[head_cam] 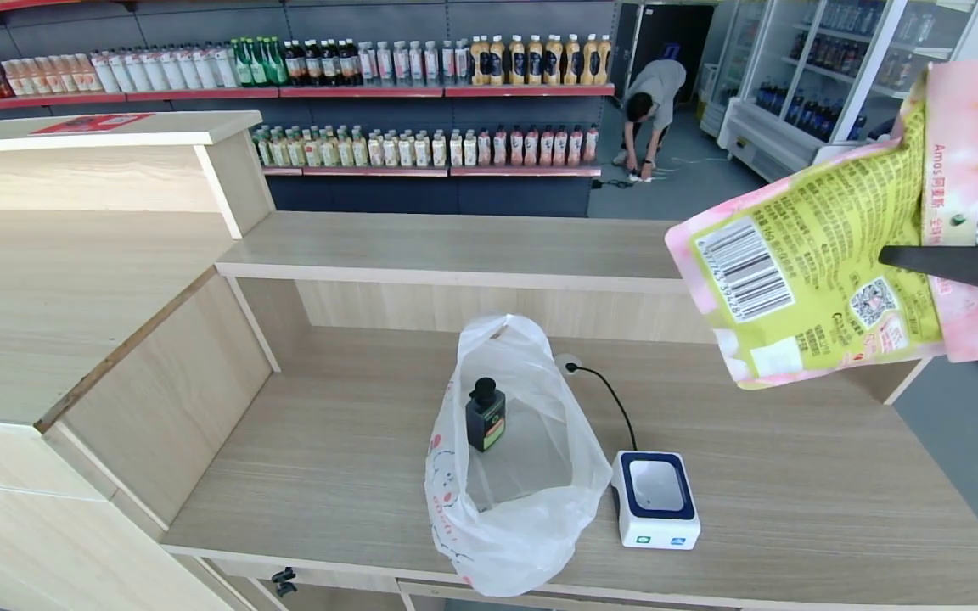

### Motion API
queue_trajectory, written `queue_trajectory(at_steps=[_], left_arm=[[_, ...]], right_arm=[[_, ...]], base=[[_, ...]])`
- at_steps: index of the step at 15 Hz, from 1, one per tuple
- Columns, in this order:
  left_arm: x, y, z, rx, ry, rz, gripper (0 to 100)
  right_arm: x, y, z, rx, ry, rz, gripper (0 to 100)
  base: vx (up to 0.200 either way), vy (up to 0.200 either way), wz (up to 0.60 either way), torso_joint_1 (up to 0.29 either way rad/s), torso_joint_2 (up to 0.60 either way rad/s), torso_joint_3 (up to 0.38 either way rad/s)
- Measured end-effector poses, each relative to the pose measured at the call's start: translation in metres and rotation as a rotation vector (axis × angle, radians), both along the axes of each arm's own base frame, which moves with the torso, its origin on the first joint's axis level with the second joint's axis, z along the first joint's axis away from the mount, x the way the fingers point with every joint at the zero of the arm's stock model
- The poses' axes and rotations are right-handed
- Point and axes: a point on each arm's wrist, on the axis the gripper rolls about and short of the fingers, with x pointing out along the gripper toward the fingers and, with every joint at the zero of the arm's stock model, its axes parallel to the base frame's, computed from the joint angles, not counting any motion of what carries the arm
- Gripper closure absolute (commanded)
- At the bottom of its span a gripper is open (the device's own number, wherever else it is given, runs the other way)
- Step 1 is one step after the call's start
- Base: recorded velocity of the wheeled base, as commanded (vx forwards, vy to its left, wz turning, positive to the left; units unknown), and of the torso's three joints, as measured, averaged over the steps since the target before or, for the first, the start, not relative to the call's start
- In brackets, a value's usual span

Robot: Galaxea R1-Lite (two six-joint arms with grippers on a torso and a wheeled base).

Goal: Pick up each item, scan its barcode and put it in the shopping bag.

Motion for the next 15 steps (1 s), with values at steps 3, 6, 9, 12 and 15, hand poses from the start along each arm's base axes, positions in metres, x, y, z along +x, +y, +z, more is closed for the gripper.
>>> queue_trajectory(at_steps=[3,6,9,12,15], left_arm=[[0.0,0.0,0.0,0.0,0.0,0.0,0],[0.0,0.0,0.0,0.0,0.0,0.0,0],[0.0,0.0,0.0,0.0,0.0,0.0,0],[0.0,0.0,0.0,0.0,0.0,0.0,0],[0.0,0.0,0.0,0.0,0.0,0.0,0]], right_arm=[[-0.025,0.031,0.017,0.012,-0.014,0.142,100],[-0.052,0.049,0.03,0.021,-0.044,0.215,100],[-0.072,0.054,0.038,0.032,-0.09,0.156,100],[-0.091,0.053,0.042,0.047,-0.119,0.114,100],[-0.109,0.051,0.045,0.067,-0.116,0.103,100]], base=[[0.0,0.0,0.0,0.0,0.0,0.0],[0.0,0.0,0.0,0.0,0.0,0.0],[0.0,0.0,0.0,0.0,0.0,0.0],[0.0,0.0,0.0,0.0,0.0,0.0],[0.0,0.0,0.0,0.0,0.0,0.0]])
